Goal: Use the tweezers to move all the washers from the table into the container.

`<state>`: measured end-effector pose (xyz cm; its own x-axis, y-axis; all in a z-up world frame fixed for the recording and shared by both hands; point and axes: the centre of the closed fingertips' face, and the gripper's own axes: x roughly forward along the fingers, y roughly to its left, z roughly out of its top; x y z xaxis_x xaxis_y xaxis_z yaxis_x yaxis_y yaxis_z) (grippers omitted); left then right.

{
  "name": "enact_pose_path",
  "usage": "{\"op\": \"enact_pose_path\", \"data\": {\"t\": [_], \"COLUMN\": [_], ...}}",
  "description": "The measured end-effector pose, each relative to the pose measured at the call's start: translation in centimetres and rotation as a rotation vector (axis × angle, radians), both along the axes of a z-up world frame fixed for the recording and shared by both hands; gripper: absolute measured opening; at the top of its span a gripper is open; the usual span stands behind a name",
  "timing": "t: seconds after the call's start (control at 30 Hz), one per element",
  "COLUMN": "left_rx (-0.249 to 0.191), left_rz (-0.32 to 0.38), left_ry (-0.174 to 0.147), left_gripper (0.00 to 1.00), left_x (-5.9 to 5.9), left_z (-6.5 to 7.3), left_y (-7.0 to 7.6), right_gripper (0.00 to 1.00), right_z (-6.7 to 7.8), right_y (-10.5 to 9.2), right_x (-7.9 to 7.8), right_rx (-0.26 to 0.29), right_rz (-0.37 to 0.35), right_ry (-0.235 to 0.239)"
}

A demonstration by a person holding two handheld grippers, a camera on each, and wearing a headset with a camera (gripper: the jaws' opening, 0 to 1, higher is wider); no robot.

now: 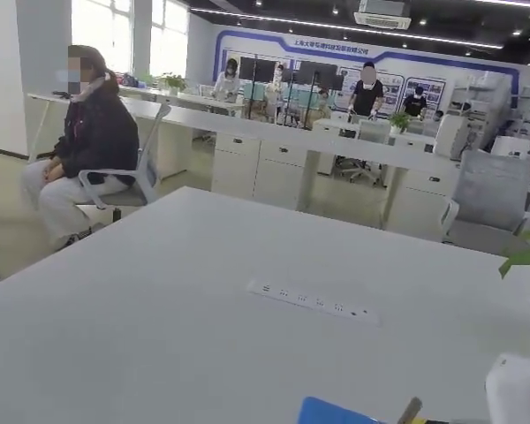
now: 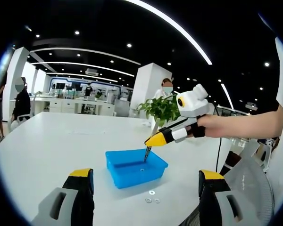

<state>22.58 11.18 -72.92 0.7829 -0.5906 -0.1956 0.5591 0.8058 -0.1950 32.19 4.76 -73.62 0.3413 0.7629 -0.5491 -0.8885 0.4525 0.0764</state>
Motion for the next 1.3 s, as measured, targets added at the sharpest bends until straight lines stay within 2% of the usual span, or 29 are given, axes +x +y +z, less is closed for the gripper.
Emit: {"op": "enact_pose_path", "data": {"t": [0.1, 0.37, 0.53, 0.73, 0.87, 1.13, 1.3], "left_rx": [0.004, 0.012, 0.014, 0.019, 0.019, 0.020, 0.024], "left_rz": [-0.001, -0.004, -0.006, -0.011, -0.011, -0.010, -0.012], "left_ry": [0.002, 0.009, 0.018, 0.021, 0.022, 0.025, 0.027], "left_gripper": [0.94, 0.94, 0.93, 0.93, 0.93, 0.93, 0.93], "left_x": [0.0, 0.0, 0.0, 0.0, 0.0, -0.1, -0.1], "left_z": [-0.1, -0.3, -0.5, -0.6, -0.6, -0.7, -0.8], "left_y": [0.0, 0.0, -0.1, -0.1, -0.1, -0.1, -0.1], "right_gripper": [0.04, 0.04, 0.04, 0.04, 0.04, 0.04, 0.04], "right_z": [0.0, -1.5, -3.5, -6.0, -6.9, -7.3, -7.7], "right_y": [0.5, 1.2, 1.0, 0.1, 0.0, 0.2, 0.4], "right_x": [-0.6, -2.2, -3.1, -3.6, -3.9, -4.3, -4.8], "right_rx": [0.019, 0.024, -0.006, -0.046, -0.043, -0.047, -0.080], "right_rz": [0.017, 0.040, 0.043, 0.027, 0.014, 0.013, 0.035], "right_ry": [0.025, 0.088, 0.143, 0.198, 0.228, 0.236, 0.225]}}
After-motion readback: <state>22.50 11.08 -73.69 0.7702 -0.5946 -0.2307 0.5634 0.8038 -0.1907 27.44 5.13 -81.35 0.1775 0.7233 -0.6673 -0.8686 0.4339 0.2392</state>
